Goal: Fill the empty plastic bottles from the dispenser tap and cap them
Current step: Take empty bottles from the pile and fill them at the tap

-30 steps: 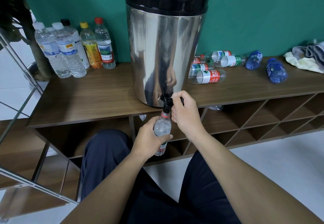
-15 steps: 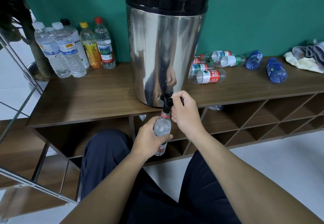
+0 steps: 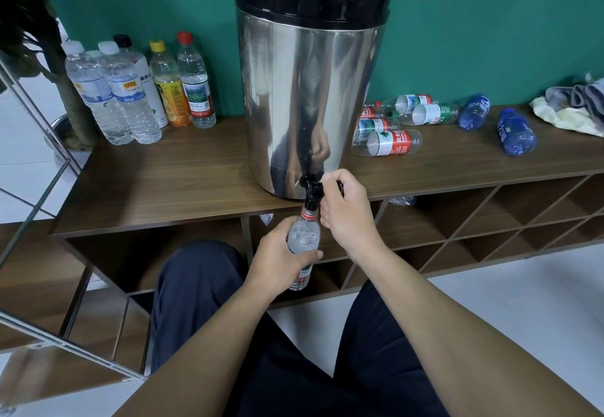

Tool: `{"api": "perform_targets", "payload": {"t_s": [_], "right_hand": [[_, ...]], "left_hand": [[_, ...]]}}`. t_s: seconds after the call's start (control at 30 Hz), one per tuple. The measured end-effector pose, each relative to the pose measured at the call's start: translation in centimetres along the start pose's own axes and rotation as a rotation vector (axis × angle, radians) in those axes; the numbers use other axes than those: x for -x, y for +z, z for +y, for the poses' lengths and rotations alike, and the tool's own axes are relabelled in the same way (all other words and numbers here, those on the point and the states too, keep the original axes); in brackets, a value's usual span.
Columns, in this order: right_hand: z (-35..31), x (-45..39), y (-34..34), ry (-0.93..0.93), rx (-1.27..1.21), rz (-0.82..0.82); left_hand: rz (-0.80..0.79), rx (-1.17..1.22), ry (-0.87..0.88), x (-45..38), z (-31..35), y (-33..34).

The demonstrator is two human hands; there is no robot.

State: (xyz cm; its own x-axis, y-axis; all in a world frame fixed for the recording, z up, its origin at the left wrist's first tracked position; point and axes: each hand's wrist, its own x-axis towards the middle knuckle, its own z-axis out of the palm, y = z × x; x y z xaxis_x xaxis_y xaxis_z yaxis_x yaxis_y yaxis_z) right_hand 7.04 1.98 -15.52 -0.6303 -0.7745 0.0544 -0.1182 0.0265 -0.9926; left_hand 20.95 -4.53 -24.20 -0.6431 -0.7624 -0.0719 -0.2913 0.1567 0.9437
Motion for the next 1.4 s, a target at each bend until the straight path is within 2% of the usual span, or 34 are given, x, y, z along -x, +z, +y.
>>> {"api": "perform_targets", "payload": {"t_s": [0.33,1.17,1.4], "right_hand": [[-0.1,0.0,0.1,0.001,-0.027,-0.006],[-0.1,-0.1,0.0,-0.021,0.098,0.02],[-1.1,-0.1,-0.6,-0.166,0.325,0.071]], "left_hand": [[-0.004,-0.005,0.012,0.0,-0.1,0.0],[-0.011,-0.001,0.008,-0.1,-0.4,0.1],[-0.016,-0.002,-0.013,-0.1,-0.1,0.1]]}}
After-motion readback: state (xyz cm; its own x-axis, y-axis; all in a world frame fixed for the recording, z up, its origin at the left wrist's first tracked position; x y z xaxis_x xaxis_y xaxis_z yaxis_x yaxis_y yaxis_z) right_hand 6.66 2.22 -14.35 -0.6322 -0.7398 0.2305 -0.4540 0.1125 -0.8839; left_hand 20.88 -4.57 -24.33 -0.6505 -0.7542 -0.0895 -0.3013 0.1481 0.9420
